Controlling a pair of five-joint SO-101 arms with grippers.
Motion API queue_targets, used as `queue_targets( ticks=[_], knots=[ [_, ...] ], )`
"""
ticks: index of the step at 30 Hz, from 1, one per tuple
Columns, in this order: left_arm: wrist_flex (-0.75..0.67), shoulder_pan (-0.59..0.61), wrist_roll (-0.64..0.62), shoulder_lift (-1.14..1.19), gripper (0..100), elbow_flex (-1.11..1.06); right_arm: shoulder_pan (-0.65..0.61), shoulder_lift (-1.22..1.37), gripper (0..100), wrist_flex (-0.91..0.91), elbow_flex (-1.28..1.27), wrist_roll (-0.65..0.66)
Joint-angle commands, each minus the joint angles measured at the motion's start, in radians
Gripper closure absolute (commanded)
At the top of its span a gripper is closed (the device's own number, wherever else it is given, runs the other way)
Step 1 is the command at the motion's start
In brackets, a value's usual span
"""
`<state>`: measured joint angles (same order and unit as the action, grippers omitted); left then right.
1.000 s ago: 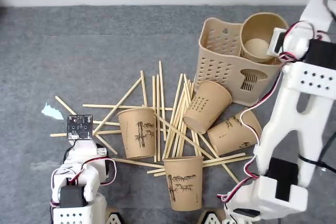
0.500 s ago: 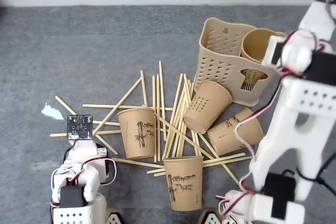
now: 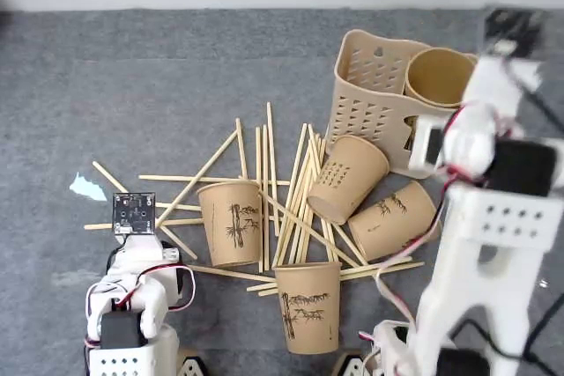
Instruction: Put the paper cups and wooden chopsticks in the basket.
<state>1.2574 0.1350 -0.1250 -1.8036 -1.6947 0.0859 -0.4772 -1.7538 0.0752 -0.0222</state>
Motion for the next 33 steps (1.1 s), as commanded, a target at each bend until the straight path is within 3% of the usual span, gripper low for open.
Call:
queue_targets(
  ticks=[1, 14, 33],
  knots=[
    [0.006, 0.002, 0.009, -0.015, 99, 0.012, -0.024, -0.142, 74.7, -0.039, -0.206, 0.035],
    [0.006, 0.002, 0.009, -0.015, 99, 0.012, 0.007, -0.223, 74.6, 0.344, -0.73, 0.164],
    [0.006, 0.002, 0.009, -0.015, 99, 0.012, 0.124, -0.093, 74.5, 0.475, -0.764, 0.158]
  ],
)
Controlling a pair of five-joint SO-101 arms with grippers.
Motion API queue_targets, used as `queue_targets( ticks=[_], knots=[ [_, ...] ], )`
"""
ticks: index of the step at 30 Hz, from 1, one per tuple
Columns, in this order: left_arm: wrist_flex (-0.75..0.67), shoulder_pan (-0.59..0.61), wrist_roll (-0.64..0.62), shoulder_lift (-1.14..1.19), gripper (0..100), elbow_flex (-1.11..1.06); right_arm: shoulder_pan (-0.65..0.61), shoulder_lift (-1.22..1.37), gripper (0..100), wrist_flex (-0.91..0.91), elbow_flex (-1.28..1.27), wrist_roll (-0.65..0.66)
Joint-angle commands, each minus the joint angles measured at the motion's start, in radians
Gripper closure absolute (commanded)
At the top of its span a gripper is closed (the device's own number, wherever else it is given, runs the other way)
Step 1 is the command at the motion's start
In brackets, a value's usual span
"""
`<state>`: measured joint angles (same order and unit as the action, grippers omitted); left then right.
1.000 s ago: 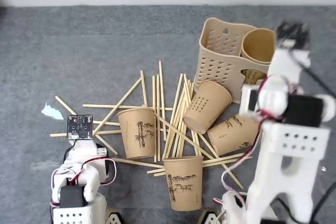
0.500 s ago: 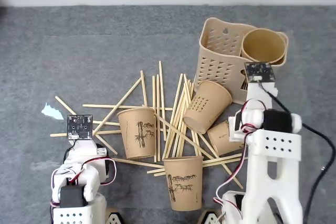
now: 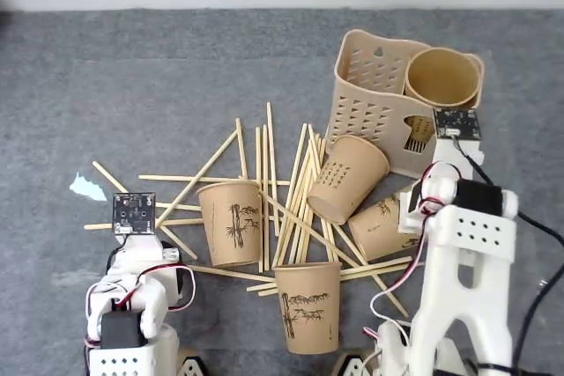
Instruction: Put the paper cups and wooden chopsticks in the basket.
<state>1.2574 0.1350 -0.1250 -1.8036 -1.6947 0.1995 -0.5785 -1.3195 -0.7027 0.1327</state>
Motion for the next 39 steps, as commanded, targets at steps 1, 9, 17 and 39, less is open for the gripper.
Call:
queue_targets(
  ticks=[1, 9, 17, 39],
  knots=[
    [0.006, 0.002, 0.009, -0.015, 99, 0.012, 0.01, 0.008, 74.5, 0.058, 0.011, 0.003],
    [0.006, 0.002, 0.009, -0.015, 99, 0.012, -0.031, 0.012, 76.0, 0.059, -0.011, 0.003],
    [0.006, 0.002, 0.009, -0.015, 99, 0.012, -0.073, 0.145, 86.1, 0.07, -0.02, 0.009],
    [0.006, 0.002, 0.009, -0.015, 99, 0.012, -0.194, -0.389, 99.1, -0.076, -0.015, 0.06]
  ],
)
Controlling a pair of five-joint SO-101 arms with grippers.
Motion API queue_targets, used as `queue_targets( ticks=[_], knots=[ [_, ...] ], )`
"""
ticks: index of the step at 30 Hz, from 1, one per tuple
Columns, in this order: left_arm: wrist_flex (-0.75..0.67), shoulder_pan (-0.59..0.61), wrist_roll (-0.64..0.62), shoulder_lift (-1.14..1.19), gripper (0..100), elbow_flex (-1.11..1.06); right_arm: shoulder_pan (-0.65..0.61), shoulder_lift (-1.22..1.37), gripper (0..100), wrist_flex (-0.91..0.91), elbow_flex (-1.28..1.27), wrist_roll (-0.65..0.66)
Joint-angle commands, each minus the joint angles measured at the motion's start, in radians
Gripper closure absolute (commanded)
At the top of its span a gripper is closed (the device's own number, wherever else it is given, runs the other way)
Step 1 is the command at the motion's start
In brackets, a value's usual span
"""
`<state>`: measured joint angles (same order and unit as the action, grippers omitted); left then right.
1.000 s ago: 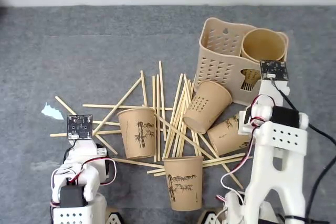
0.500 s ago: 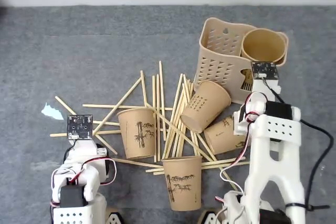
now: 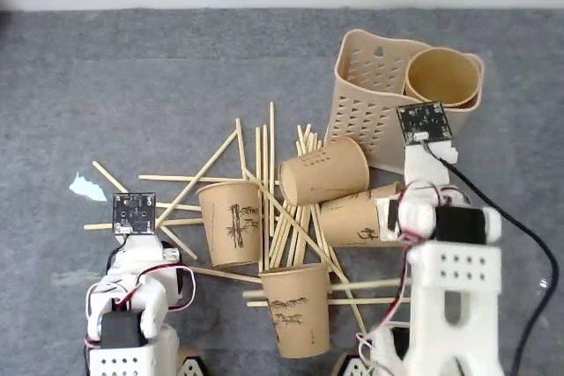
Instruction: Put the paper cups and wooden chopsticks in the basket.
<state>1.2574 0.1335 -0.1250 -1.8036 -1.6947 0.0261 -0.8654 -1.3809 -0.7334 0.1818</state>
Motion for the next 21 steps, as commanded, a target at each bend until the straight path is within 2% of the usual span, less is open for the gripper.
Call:
queue_targets(
  ticks=[1, 9, 21],
  knots=[
    [0.006, 0.003, 0.009, -0.015, 99, 0.012, -0.025, -0.13, 99.1, -0.015, 0.015, 0.012],
    [0.006, 0.003, 0.009, -0.015, 99, 0.012, -0.035, -0.28, 99.1, -0.064, 0.121, 0.107],
    [0.006, 0.003, 0.009, -0.015, 99, 0.012, -0.036, -0.303, 99.1, -0.094, 0.414, 0.109]
  ],
)
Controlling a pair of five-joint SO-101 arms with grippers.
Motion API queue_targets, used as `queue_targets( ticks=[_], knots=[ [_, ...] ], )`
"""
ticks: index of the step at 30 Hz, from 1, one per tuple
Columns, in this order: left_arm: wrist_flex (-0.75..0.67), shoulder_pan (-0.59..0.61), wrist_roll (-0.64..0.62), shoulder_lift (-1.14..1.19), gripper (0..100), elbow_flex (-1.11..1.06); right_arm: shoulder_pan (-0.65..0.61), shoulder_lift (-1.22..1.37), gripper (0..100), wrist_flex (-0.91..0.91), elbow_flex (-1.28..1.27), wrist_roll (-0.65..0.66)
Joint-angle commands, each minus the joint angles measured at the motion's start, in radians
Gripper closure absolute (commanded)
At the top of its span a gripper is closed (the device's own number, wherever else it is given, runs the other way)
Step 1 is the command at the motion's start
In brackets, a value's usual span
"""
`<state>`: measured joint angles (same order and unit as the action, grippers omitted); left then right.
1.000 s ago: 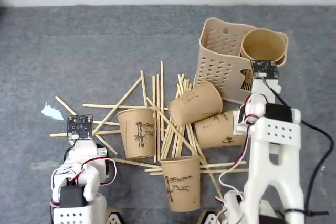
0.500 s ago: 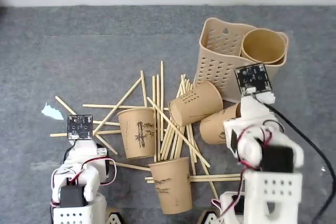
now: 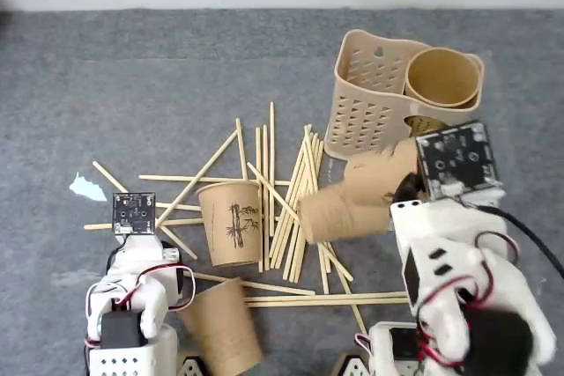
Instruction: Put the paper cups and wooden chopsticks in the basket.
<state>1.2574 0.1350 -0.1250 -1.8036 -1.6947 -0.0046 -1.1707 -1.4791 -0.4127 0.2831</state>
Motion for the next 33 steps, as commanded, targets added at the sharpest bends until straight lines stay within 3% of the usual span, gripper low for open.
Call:
queue_targets(
  ticks=[1, 6, 17, 24, 28, 33],
  knots=[
    [0.006, 0.002, 0.009, -0.015, 99, 0.012, -0.005, 0.007, 99.1, 0.005, 0.115, 0.008],
    [0.006, 0.002, 0.009, -0.015, 99, 0.012, -0.004, 0.01, 99.1, 0.061, 0.195, 0.008],
    [0.006, 0.002, 0.009, -0.015, 99, 0.012, 0.005, 0.122, 99.1, 0.401, 0.181, 0.109],
    [0.006, 0.002, 0.009, -0.015, 99, 0.012, 0.104, 0.288, 99.1, 0.619, 0.186, 0.121],
    [0.006, 0.002, 0.009, -0.015, 99, 0.012, 0.111, 0.328, 99.1, 0.605, 0.183, 0.117],
    [0.006, 0.002, 0.009, -0.015, 99, 0.012, 0.091, 0.315, 98.7, 0.395, 0.186, 0.114]
  ],
)
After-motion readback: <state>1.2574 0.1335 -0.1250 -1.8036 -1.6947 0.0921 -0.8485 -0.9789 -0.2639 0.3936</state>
